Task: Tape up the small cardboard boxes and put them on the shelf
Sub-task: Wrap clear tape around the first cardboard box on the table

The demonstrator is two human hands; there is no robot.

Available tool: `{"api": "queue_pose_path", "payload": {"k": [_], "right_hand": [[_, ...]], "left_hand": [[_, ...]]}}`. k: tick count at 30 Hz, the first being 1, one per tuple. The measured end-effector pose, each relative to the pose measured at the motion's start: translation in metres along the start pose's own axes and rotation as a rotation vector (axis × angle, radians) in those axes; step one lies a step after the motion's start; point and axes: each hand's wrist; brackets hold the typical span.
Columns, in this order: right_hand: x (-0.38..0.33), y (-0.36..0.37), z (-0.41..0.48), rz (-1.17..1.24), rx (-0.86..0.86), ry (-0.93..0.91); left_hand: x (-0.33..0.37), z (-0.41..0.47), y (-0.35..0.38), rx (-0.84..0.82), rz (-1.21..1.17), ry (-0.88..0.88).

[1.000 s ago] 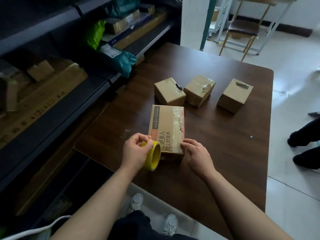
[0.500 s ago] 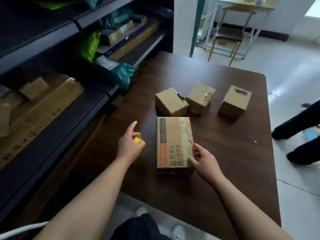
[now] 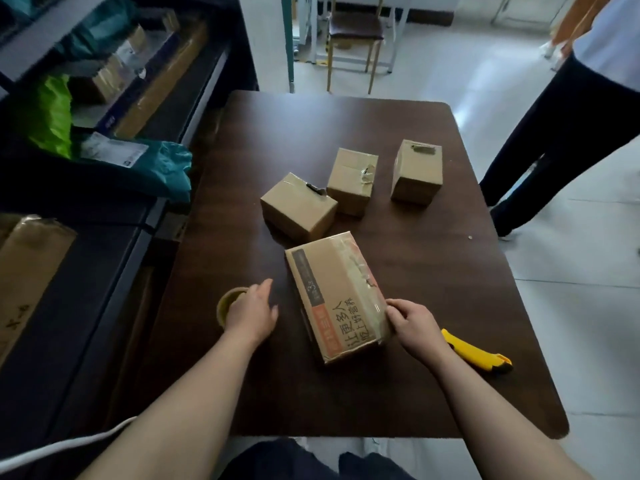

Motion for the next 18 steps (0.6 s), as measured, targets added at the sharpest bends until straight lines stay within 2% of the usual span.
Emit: {"api": "queue_pose_path", "payload": {"k": [2,4,6,9,10,14,18], "right_hand": [[0.002,0.001,0.0,0.037,0.034,0.05],[0.006,0.001,0.0,0.068,0.061,0.133],[0.011,0.001,0.0,0.168,0.088,0.246],[0.012,0.002,-0.004,0.453,0.069,0.456],[0.013,0.001,-0.004,0.494,0.085,0.467],[0.013,-0.013,0.0,0.391,0.233,0.363],[0.013,-0.022,0.005,0.336,0.215,0.289]], "left_hand": [[0.007,0.003,-0.004,0.066,0.026,0.009],[0.018,0.011,-0.011,0.115,-0.142,0.05],[0.031,0.023,-0.017,0.072,-0.275,0.137],[0.044,0.037,-0.021,-0.02,-0.256,0.204],[0.044,0.039,-0.022,-0.024,-0.223,0.183],[0.041,0.023,-0.024,-0.06,-0.034,0.153],[0.04,-0.005,-0.014,-0.149,0.015,0.159]]}}
Point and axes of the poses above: each hand's wrist, its own z-axis towards the middle knuckle, its own y-axis out of the palm, x = y × z, and after that the axes turned 2 degrees about z, right-handed
